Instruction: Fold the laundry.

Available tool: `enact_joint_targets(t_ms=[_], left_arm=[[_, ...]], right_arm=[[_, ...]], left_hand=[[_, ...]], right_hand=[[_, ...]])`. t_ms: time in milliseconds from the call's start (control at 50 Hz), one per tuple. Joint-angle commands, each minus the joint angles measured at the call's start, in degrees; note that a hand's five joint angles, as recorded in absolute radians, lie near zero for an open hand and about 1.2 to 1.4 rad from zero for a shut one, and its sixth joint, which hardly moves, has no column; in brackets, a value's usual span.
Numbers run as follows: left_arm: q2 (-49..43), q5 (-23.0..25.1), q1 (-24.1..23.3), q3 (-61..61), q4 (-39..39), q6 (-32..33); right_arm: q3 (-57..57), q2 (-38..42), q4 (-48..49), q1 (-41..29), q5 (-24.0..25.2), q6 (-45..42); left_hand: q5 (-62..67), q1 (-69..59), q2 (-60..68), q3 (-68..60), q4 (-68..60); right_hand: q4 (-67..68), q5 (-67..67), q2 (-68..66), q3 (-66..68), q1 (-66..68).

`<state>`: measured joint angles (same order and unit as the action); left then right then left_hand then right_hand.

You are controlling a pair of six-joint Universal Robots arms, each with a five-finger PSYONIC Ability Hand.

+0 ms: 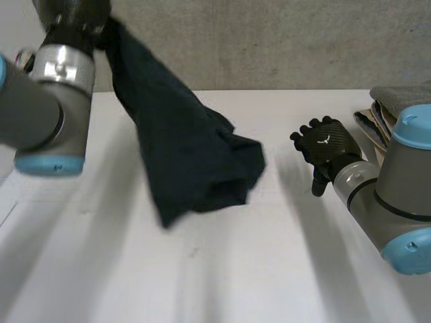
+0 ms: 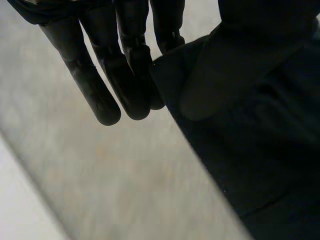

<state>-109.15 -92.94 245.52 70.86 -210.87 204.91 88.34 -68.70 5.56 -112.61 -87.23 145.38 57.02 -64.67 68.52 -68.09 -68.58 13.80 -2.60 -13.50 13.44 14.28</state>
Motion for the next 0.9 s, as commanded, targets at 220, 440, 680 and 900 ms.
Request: enact_joint_targets(t_ms=[220, 440, 680, 900], left_arm=[[-17.76, 14.35, -20.25, -0.64, 2.3, -7.86], [-8.37, 13.93, -17.28, 11.75, 2.66, -5.75], [10.36, 1.97, -5.85, 33.11, 15.65, -5.75], [8.26, 4.69, 4.08, 40.15, 27.53, -6.37]], right_arm=[[-0.01, 1.37, 1.12, 1.95, -2.42, 0.26], [0.26, 0.94, 1.48, 5.12, 1.09, 2.63], [0.7, -2.49, -7.57, 5.2, 15.59, -1.14], [-1.85, 6.02, -10.31, 2.13, 16.3, -4.75]], left_hand=[[-25.23, 22.88, -26.72, 26.29, 26.79], [-57.02, 54.67, -58.52, 58.09, 58.58], [-51.1, 48.76, -52.6, 52.17, 52.67], [-39.83, 37.48, -41.33, 40.89, 41.39]], right_hand=[[-1.44, 0.24, 1.14, -1.08, -1.93], [-2.45, 1.25, 2.15, -2.09, -2.93], [-0.94, -0.26, 0.64, -0.58, -1.42], [8.81, -10.01, -9.12, 9.17, 8.33]])
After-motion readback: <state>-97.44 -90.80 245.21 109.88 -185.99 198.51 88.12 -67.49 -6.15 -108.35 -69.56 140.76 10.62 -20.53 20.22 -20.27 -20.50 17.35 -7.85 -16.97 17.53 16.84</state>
